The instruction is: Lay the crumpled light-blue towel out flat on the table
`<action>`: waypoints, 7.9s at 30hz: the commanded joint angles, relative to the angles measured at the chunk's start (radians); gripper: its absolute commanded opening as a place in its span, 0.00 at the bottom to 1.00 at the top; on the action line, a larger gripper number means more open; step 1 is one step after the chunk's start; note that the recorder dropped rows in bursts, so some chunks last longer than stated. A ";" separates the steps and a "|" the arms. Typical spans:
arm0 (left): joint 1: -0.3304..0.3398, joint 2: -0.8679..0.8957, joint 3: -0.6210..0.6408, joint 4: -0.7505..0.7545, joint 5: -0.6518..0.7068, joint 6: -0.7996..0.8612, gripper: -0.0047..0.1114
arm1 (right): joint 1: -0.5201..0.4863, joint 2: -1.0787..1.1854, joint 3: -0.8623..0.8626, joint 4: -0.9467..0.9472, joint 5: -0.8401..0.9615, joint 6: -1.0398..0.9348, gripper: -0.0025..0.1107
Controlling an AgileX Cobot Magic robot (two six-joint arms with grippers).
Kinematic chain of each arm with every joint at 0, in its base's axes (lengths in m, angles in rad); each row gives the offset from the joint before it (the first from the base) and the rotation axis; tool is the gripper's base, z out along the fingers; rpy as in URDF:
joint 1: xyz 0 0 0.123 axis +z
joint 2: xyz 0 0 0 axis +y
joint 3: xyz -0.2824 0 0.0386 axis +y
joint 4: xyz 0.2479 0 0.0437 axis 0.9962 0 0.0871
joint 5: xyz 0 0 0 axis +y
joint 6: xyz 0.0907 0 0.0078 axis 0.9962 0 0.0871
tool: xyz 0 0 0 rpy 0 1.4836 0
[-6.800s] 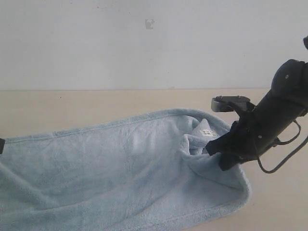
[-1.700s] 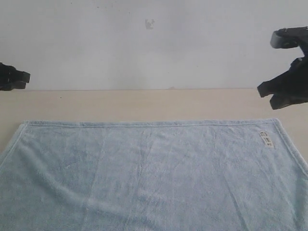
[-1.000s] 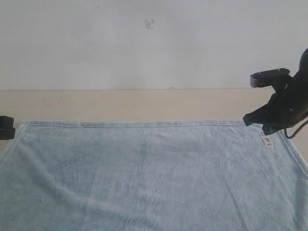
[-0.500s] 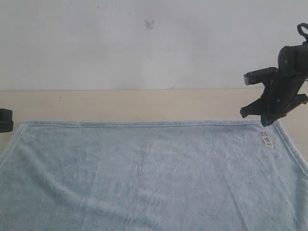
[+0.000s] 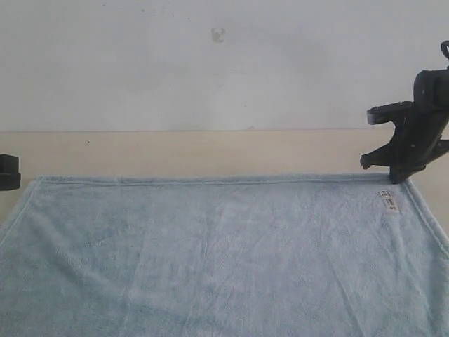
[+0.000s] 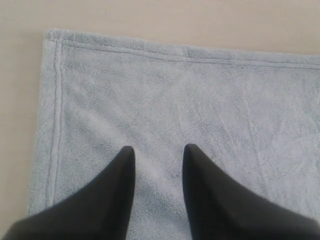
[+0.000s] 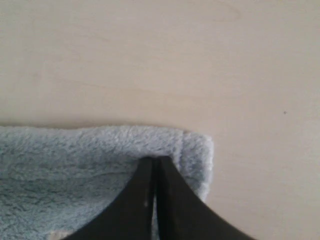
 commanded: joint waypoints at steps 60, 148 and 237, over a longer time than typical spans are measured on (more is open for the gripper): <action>-0.040 -1.102 0.124 0.118 0.265 -0.422 0.08 | 0.059 -1.987 1.298 1.217 -0.231 -0.570 0.04; -0.008 -1.312 0.350 0.438 -0.066 -0.423 0.08 | -0.003 -2.401 1.899 0.109 -0.635 0.339 0.04; -0.014 -1.417 0.745 0.837 -0.289 -0.822 0.08 | -0.003 -2.401 1.899 0.109 -0.640 0.339 0.04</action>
